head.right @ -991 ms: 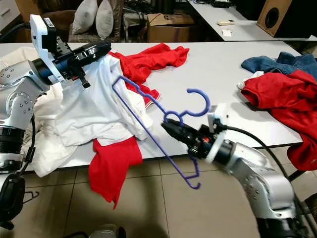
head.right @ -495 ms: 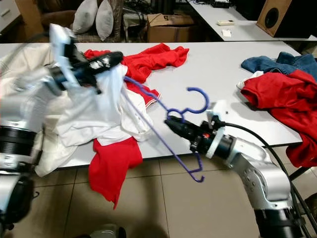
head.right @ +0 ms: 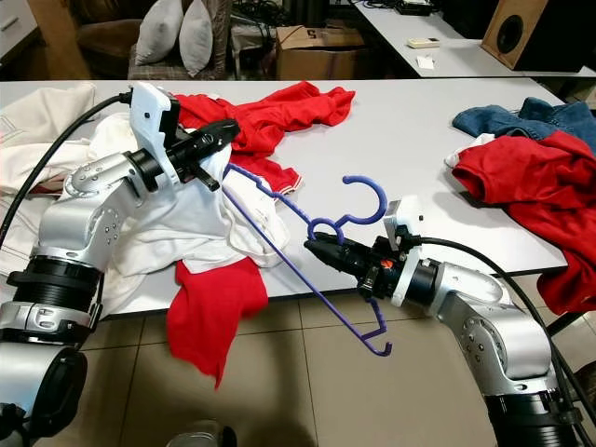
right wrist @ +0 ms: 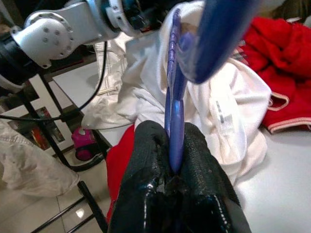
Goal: Hang hanger
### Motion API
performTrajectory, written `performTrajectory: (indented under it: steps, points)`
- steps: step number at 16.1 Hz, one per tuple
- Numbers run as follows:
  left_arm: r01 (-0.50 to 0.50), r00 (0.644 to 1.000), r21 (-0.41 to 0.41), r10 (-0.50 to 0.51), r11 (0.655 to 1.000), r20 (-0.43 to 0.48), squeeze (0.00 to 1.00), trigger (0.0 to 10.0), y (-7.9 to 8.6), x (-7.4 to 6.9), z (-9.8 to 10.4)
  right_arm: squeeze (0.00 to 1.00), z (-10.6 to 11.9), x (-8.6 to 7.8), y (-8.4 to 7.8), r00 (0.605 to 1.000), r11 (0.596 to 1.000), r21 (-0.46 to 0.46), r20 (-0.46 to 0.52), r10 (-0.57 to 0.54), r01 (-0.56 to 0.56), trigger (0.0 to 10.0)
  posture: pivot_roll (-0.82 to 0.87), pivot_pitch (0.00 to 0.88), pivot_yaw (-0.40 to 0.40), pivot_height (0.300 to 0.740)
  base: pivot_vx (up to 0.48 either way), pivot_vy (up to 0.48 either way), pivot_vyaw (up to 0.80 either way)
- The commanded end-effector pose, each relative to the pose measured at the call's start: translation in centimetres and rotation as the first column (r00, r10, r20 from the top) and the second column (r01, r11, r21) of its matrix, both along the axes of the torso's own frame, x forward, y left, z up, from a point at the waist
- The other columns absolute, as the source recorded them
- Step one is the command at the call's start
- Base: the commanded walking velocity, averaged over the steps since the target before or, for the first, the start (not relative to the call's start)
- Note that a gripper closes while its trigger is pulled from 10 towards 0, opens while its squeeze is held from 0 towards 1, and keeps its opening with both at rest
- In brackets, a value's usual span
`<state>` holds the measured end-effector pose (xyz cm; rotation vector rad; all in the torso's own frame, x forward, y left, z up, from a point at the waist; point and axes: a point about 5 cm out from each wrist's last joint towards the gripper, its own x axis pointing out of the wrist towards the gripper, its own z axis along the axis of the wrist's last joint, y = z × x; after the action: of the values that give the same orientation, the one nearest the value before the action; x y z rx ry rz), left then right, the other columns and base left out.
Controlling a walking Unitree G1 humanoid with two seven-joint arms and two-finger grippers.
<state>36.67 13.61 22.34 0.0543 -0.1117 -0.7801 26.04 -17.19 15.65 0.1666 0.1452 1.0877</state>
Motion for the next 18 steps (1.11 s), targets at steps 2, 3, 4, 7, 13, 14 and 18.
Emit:
performTrajectory:
  steps: [2, 3, 4, 7, 13, 14, 18]
  points:
    - [0.086, 0.996, -0.090, -0.084, 0.992, 0.025, 0.00, 0.0, -0.9, -0.5, 1.7, 0.00, -0.2, 0.1, 0.1, 1.000, 1.000, 0.006, -0.003, 0.007, -0.006, 10.0, 0.08, 0.000, -0.019, 0.740, 0.000, 0.000, 0.00]
    - [0.094, 0.995, -0.097, -0.092, 0.991, 0.027, 0.00, 0.0, -0.9, -0.7, 1.9, 0.00, -0.3, 0.0, 0.2, 1.000, 1.000, 0.012, -0.008, 0.012, -0.011, 10.0, 0.08, 0.000, -0.019, 0.740, 0.000, 0.000, 0.00]
    - [0.094, 0.995, -0.088, -0.092, 0.992, 0.030, 0.00, 0.0, -0.9, -0.7, 1.9, 0.00, -0.4, -0.1, 0.4, 1.000, 1.000, 0.017, -0.013, 0.020, -0.020, 10.0, 0.08, 0.000, -0.019, 0.740, 0.000, 0.000, 0.00]
    - [0.124, 0.992, -0.066, -0.123, 0.990, 0.026, 0.00, 0.0, -1.4, -1.1, 1.7, 0.00, -0.5, 0.1, 0.9, 0.999, 0.999, 0.027, -0.008, 0.036, -0.036, 10.0, 0.08, 0.000, -0.018, 0.740, 0.000, 0.000, 0.00]
    - [0.191, 0.980, -0.130, -0.183, 0.973, 0.071, 0.00, 0.0, -2.2, -1.6, 4.2, 0.00, -1.6, 1.3, 1.4, 0.999, 0.999, -0.027, -0.011, -0.034, 0.033, 10.0, 0.08, 0.000, -0.018, 0.740, 0.000, 0.000, 0.00]
    - [0.196, 0.979, -0.116, -0.189, 0.974, 0.071, 0.00, 0.0, -2.1, -1.7, 4.2, 0.00, -1.4, 1.3, 1.4, 1.000, 0.999, -0.012, 0.002, -0.030, 0.030, 10.0, 0.08, 0.000, -0.018, 0.740, 0.000, 0.000, 0.00]
    - [0.226, 0.974, -0.019, -0.225, 0.974, 0.024, 0.00, 0.0, -1.9, -2.2, 2.1, 0.00, 2.0, 1.1, 1.6, 0.997, 0.987, 0.162, 0.083, -0.002, -0.012, 10.0, 0.08, 0.000, -0.015, 0.740, 0.000, 0.000, 0.00]
